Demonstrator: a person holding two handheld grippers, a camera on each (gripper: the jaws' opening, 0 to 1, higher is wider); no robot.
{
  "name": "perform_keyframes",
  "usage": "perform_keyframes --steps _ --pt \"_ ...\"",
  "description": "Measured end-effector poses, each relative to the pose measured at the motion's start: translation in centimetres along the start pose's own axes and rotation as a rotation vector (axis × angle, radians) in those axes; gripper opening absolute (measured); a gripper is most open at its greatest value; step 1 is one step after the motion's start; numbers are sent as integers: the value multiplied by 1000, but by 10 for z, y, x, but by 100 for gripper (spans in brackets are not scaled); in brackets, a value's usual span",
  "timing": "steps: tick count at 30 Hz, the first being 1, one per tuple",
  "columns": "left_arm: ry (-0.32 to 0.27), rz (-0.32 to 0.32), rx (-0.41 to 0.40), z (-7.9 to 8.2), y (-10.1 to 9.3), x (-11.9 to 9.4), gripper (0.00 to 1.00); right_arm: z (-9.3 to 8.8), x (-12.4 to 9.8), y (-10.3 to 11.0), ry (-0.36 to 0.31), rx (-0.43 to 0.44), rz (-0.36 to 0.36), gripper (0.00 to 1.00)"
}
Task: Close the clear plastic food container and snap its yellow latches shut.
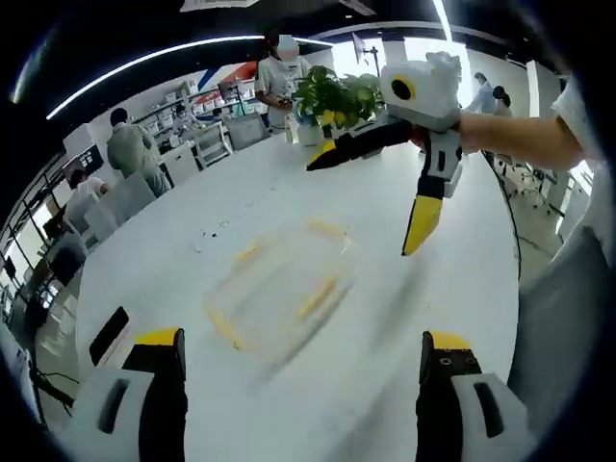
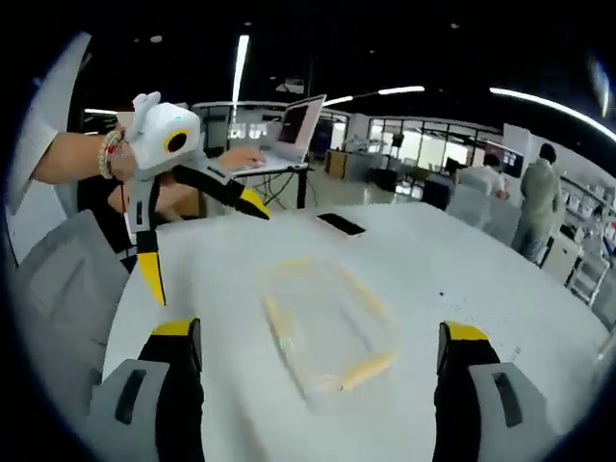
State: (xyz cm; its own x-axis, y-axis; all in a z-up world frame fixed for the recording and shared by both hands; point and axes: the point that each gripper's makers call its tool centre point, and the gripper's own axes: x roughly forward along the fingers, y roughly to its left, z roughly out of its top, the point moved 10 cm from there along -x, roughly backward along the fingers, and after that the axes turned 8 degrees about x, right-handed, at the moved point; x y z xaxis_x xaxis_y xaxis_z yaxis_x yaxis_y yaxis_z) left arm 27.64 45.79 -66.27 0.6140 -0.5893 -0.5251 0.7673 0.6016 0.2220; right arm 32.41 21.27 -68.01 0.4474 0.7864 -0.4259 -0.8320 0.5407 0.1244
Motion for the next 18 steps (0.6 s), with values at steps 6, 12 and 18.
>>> perform_keyframes --steps 6,12,18 --pt "-82 118 -40 -15 -6 -45 99 -2 -19 25 -79 46 -84 91" --pt "-111 175 -64 -38 -18 -82 97 -6 -51 56 -149 164 -220 77" --pt "-204 206 -119 -45 -34 -114 99 -32 -86 87 -131 241 -369 67"
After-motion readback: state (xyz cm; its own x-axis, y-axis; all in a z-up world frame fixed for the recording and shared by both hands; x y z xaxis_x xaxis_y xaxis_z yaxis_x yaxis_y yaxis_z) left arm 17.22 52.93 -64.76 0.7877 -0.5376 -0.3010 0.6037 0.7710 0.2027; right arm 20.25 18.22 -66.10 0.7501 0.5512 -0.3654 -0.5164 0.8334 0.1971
